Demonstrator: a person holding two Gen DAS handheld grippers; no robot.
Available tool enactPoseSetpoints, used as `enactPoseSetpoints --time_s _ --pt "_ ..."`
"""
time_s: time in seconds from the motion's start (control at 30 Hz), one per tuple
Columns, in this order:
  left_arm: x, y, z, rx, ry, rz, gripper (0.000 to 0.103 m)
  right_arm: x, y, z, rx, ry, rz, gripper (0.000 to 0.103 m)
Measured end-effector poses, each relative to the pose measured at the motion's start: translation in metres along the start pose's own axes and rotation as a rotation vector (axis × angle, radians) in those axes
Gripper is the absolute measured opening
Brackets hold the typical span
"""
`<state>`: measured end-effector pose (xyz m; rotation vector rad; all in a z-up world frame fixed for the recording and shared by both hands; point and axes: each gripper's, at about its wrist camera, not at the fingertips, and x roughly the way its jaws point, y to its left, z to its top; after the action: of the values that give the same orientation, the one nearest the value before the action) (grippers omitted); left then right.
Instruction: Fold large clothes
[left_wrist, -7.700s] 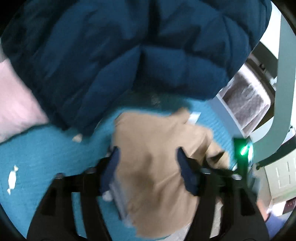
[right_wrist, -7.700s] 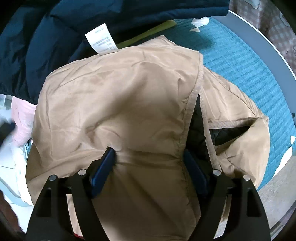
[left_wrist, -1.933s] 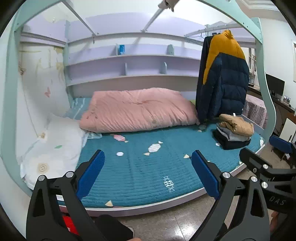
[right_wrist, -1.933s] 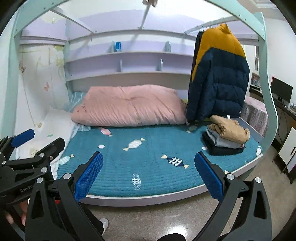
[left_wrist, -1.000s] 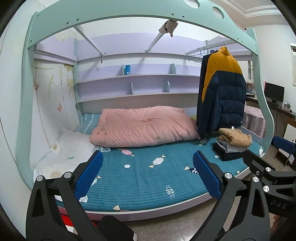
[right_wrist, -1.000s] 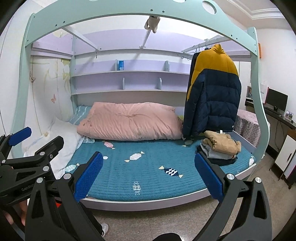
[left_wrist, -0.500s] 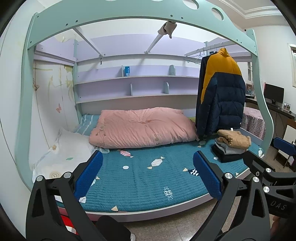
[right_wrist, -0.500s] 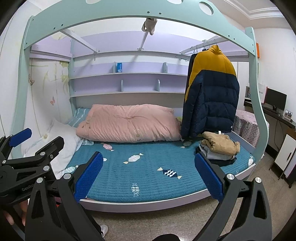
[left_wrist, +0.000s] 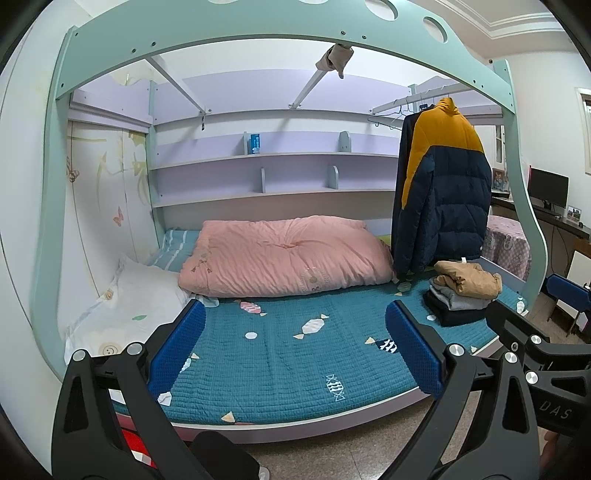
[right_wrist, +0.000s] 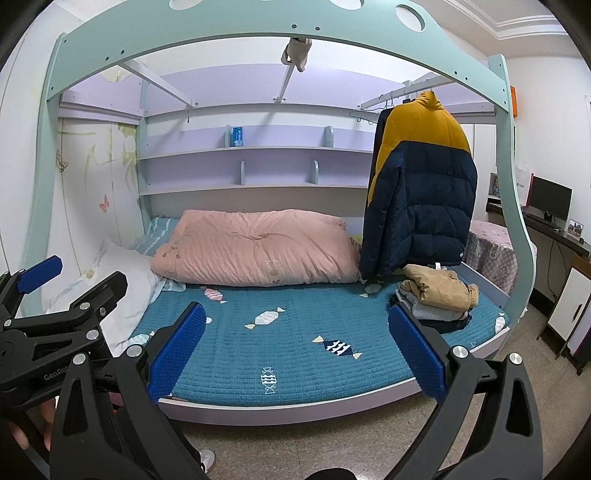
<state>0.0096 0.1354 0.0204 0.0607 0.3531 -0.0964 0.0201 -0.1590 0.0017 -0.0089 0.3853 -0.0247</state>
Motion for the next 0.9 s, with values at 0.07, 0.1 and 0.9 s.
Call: enactPoseSetpoints --time_s 0.07,0.1,0.9 --pt "0.000 0.000 0.000 -0.003 -0.002 0.002 0.098 0.000 0.000 0.000 -0.001 -0.001 -0.003 0.096" --pt "0.000 -0.002 0.000 -0.005 -0.003 0.001 0.098 0.000 0.000 0.001 -0.002 -0.003 -0.004 0.096" --pt "-0.002 -0.010 0.006 -0.010 -0.009 0.014 0.098 -0.002 -0.001 0.001 -0.002 -0.003 -0.008 0.096"
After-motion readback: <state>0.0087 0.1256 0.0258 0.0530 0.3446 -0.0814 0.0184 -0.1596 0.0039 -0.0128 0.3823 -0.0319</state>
